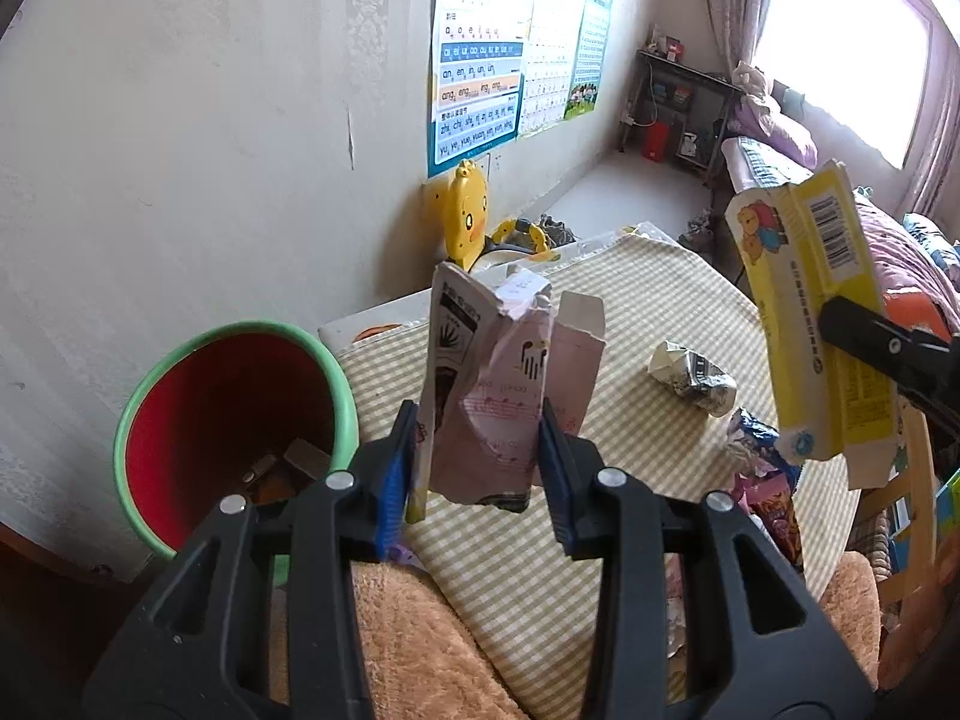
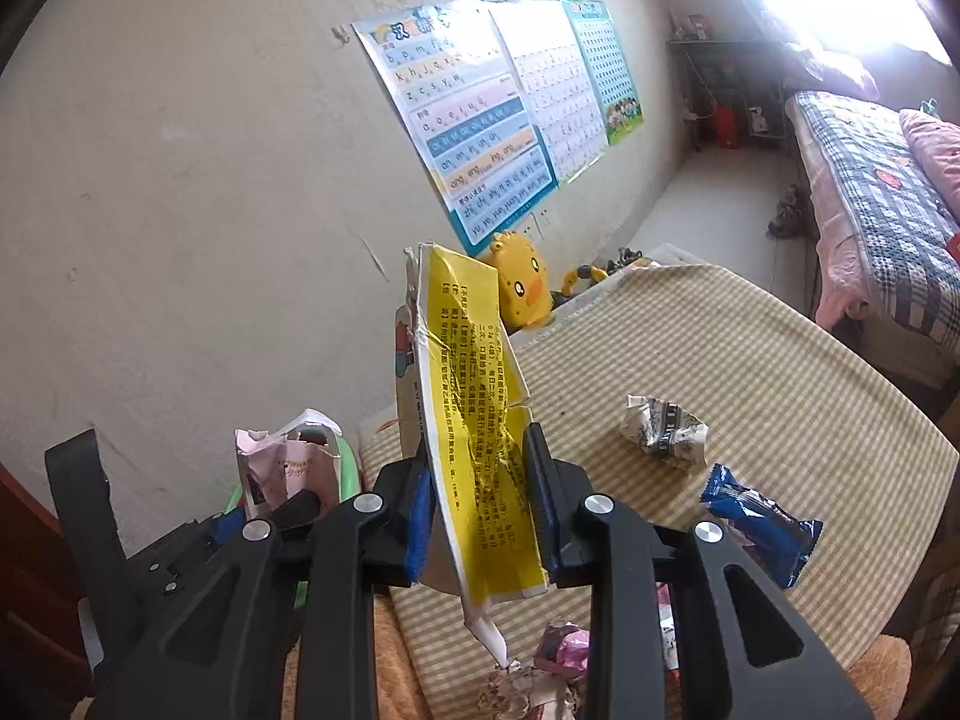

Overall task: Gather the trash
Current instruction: 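Carry both items over the red bucket and open both tools to drop them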

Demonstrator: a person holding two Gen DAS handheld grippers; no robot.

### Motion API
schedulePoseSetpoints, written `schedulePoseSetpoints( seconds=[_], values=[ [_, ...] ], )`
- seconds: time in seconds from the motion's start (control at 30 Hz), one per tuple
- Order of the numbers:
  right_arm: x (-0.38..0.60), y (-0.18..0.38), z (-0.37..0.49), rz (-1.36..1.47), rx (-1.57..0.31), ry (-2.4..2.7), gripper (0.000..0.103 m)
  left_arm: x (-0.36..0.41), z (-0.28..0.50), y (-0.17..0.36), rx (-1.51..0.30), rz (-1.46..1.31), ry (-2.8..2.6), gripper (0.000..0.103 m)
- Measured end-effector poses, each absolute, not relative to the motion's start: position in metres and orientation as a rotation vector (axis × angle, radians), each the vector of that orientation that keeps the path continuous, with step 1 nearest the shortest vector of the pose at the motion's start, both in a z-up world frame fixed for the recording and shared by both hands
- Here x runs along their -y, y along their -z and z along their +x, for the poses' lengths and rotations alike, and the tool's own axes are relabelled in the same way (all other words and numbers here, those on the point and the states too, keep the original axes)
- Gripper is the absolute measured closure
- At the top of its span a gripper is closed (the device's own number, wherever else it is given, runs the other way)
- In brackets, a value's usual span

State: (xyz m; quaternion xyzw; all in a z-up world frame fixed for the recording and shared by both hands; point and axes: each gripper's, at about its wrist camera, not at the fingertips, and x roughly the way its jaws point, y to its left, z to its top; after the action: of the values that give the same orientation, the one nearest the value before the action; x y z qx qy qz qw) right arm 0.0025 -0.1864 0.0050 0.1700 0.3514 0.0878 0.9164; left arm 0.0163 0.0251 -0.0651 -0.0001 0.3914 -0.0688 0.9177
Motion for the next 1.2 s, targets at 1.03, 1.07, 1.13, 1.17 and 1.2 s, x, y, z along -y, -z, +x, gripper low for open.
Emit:
schedulePoseSetpoints(
  seconds=[1.03,1.07,1.13,1.17,1.2],
  values=[
    [0.131,0.008,0.013,0.260,-0.772,-0.233,0.076,-0.079,0.022,0.061,-0.751,-0.022,0.001,0.066],
    [0.128,0.009,0.014,0.256,-0.776,-0.236,0.076,-0.084,0.023,0.064,-0.758,-0.029,-0.004,0.066],
    [0.120,0.012,0.014,0.238,-0.786,-0.246,0.076,-0.089,0.024,0.067,-0.764,-0.036,-0.012,0.066],
    [0.118,0.013,0.014,0.233,-0.790,-0.250,0.076,-0.092,0.025,0.068,-0.767,-0.040,-0.015,0.066],
    [0.114,0.014,0.015,0.226,-0.797,-0.256,0.076,-0.096,0.025,0.069,-0.770,-0.046,-0.021,0.066]
  ],
)
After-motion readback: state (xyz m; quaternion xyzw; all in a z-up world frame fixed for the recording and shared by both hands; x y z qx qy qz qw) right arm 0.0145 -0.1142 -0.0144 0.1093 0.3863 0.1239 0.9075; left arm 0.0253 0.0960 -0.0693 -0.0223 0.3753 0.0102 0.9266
